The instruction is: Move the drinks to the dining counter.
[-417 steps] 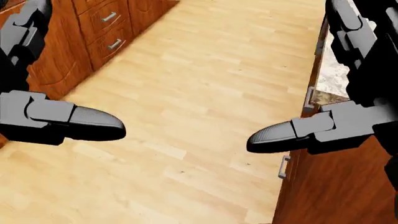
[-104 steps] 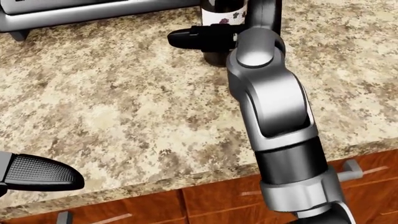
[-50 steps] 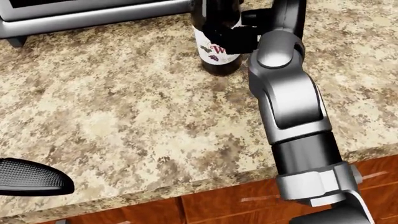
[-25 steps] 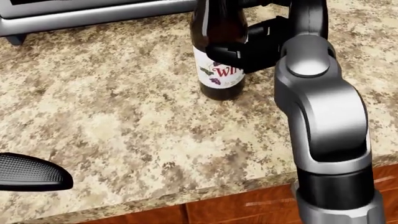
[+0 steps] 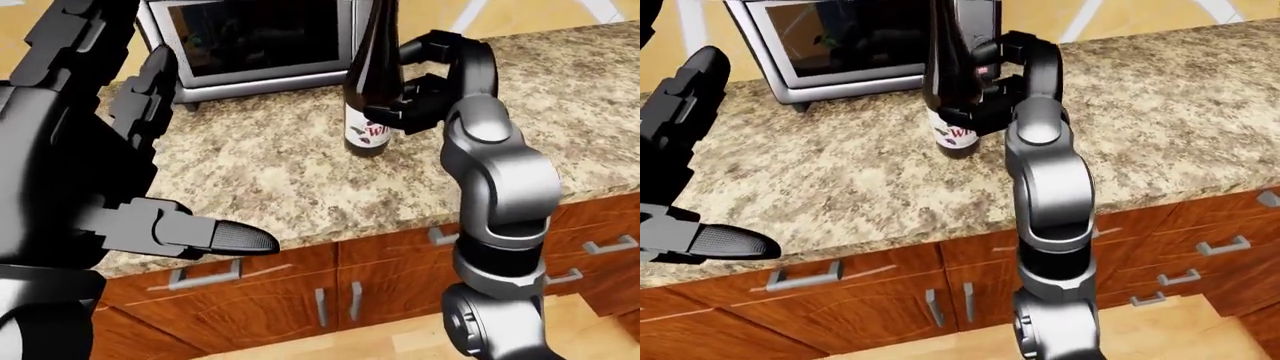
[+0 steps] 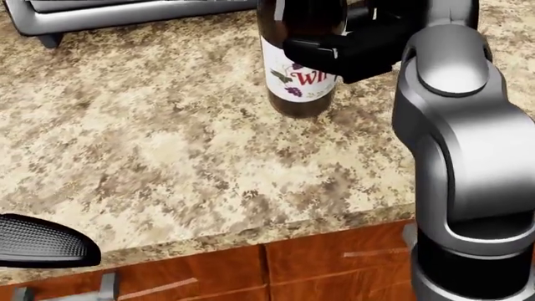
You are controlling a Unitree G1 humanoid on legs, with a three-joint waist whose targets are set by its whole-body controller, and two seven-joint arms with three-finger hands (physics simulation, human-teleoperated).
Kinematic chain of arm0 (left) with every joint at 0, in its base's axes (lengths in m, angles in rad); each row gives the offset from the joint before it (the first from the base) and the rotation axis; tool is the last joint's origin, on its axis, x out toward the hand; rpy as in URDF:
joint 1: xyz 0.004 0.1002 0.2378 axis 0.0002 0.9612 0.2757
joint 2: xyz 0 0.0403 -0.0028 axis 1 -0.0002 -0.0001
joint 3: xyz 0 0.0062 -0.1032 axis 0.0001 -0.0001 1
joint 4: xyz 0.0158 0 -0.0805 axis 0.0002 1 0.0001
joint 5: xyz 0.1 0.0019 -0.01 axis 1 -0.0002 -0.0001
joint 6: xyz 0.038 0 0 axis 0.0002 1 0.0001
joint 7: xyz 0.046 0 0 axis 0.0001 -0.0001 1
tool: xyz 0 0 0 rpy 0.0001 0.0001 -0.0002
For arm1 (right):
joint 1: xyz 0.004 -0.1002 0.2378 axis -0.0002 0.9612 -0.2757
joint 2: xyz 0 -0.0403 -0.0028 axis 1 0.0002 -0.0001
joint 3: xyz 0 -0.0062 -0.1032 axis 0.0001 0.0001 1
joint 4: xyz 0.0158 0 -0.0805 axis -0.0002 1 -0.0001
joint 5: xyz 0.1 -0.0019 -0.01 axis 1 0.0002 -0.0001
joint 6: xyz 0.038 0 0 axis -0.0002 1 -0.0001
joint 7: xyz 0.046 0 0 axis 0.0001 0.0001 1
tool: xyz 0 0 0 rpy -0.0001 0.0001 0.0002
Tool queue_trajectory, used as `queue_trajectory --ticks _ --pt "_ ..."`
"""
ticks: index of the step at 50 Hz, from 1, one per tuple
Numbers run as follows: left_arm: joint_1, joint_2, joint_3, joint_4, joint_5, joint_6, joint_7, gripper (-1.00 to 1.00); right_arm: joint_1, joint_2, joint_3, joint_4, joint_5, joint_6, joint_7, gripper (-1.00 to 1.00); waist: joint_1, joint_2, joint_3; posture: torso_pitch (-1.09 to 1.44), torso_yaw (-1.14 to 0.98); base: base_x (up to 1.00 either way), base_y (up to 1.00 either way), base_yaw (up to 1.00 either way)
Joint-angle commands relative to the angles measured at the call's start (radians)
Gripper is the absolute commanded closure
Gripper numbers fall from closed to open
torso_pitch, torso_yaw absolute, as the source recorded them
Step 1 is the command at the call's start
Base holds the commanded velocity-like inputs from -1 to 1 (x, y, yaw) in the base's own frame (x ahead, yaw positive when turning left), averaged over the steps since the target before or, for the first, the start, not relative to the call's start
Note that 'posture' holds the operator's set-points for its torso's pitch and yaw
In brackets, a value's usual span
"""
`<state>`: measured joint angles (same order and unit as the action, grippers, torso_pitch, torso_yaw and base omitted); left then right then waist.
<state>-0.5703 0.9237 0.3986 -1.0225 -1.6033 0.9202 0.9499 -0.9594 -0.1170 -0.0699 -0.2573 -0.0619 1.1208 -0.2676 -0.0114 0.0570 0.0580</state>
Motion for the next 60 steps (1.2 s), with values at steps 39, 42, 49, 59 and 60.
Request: queue_trajectory --ticks 39,42,49,59,60 --pt "-0.040 0.009 0.002 0.012 0.017 -0.016 0.028 -1.00 -0.093 0.014 0.019 -0.146 0.023 0.001 0.020 1.00 0.035 0.069 -0.010 0.00 0.00 -0.25 0.07 0.52" --pt "-0.044 0.012 0.006 0.012 0.008 -0.014 0.033 -1.00 -0.093 0.018 0.021 -0.149 0.022 0.003 0.020 1.00 0.051 0.038 -0.022 0.00 0.00 0.00 0.00 1.00" --pt "-0.050 0.016 0.001 0.011 0.001 -0.015 0.039 -1.00 -0.093 0.019 0.022 -0.144 0.019 -0.002 0.021 1.00 0.036 -0.022 0.006 0.00 0.00 0.00 0.00 1.00" --pt "-0.050 0.024 0.007 0.014 -0.005 -0.018 0.039 -1.00 -0.098 0.020 0.022 -0.146 0.016 0.003 0.021 1.00 0.042 -0.068 -0.013 0.00 0.00 0.00 0.00 1.00" --pt "-0.046 0.022 0.007 0.013 -0.001 -0.017 0.036 -1.00 -0.097 0.019 0.020 -0.149 0.016 0.004 0.021 1.00 0.042 -0.059 -0.005 0.00 0.00 0.00 0.00 1.00"
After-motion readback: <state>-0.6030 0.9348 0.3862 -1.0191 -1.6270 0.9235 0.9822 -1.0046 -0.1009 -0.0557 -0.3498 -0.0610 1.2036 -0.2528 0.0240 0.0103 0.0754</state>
